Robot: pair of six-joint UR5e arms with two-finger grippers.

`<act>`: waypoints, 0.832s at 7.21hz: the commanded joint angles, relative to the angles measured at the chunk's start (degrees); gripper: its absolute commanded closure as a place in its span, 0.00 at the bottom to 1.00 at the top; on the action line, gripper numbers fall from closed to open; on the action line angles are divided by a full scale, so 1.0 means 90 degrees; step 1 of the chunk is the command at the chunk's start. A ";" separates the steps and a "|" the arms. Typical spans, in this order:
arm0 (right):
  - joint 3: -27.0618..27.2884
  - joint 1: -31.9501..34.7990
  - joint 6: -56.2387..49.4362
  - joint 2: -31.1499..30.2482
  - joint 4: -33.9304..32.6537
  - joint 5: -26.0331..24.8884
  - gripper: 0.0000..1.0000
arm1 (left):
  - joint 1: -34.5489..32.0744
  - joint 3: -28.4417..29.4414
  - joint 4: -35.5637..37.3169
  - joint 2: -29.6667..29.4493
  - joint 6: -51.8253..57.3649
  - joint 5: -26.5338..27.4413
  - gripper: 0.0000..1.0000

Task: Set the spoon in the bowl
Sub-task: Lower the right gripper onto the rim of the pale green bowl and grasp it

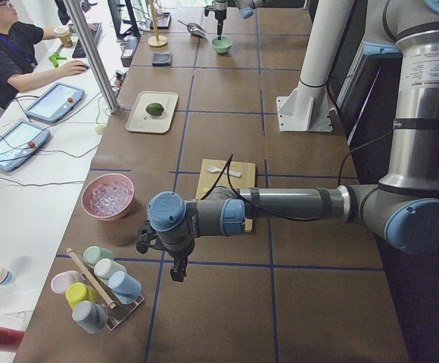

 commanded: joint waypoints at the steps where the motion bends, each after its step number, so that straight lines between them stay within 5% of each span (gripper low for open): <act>1: -0.0027 -0.0070 0.0089 0.0003 0.0050 0.0031 0.49 | 0.0001 0.0000 0.0000 -0.0012 -0.0001 0.0000 0.00; 2: -0.0008 -0.0070 0.0080 -0.0007 0.0060 0.0051 0.96 | 0.0001 0.0000 0.0000 -0.0012 -0.0001 0.0000 0.00; 6: 0.0167 0.0066 0.0089 -0.0065 0.0040 0.0235 1.00 | 0.0001 -0.0010 0.0000 -0.0022 -0.0001 0.0000 0.00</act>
